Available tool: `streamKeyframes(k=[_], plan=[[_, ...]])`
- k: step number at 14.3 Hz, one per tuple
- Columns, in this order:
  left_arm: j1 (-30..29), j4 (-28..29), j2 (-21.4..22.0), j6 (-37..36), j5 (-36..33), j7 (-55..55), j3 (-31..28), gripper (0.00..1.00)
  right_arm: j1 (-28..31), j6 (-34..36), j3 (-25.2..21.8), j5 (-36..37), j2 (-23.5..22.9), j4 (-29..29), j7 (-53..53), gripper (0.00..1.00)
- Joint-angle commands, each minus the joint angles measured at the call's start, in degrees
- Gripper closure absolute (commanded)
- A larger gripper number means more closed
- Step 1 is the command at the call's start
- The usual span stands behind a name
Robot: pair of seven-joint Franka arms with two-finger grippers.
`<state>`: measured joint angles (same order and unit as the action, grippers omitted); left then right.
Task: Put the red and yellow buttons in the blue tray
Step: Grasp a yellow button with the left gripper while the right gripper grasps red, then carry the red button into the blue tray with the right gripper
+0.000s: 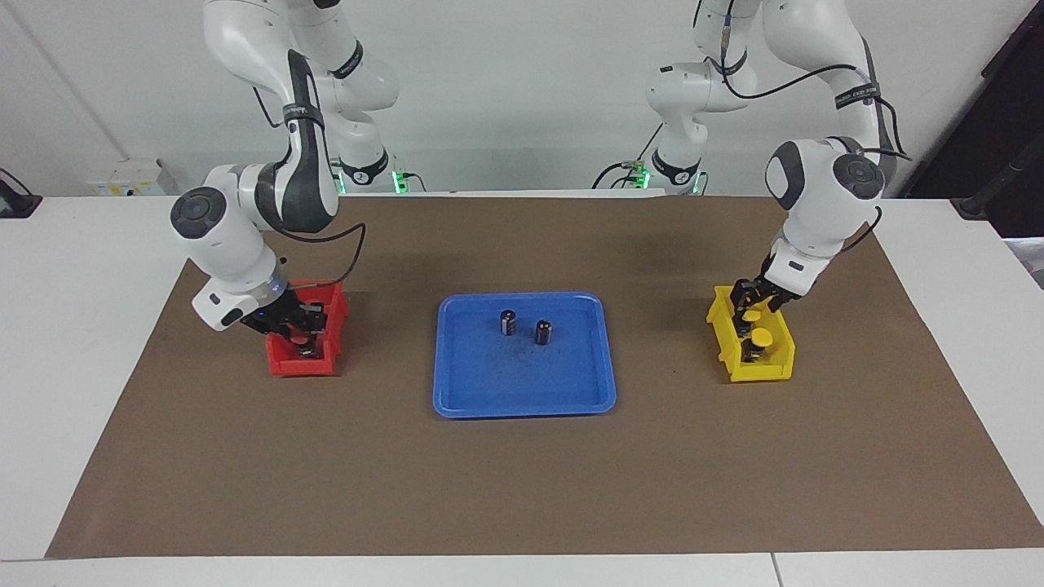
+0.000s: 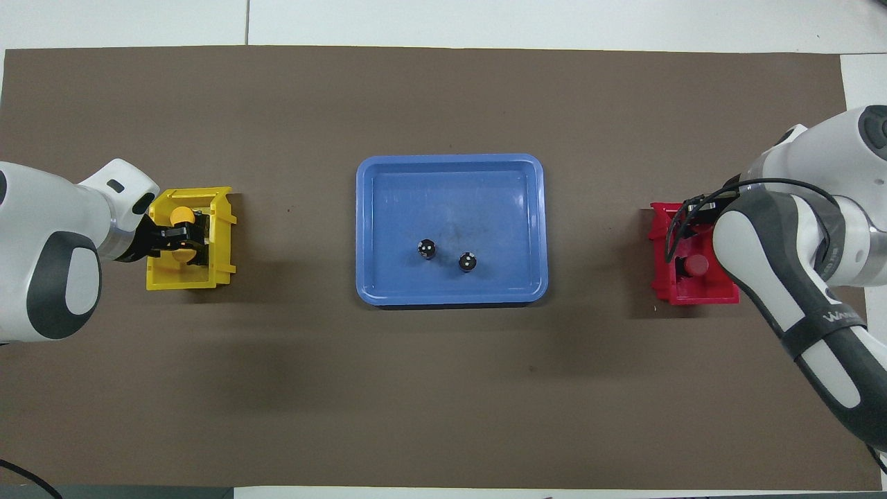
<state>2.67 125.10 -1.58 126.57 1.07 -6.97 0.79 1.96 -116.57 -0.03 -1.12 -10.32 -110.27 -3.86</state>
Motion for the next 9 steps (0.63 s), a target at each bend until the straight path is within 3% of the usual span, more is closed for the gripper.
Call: streamKeyframes(k=[1,5,9], plan=[[0.14,1.82,0.53,2.28,0.33,-0.85,0.00,0.26,0.41,10.53,0.64,-0.11,-2.32,11.44,-1.07,0.89],[0.14,2.70,0.61,2.63,0.33,-0.94,0.00,0.32,-3.79,21.36,1.61,-0.81,-8.65,27.71,4.61,0.89],[0.14,2.61,0.61,3.07,0.33,-0.94,0.00,0.37,-13.81,17.28,1.61,-2.65,-12.09,31.78,23.76,0.91]])
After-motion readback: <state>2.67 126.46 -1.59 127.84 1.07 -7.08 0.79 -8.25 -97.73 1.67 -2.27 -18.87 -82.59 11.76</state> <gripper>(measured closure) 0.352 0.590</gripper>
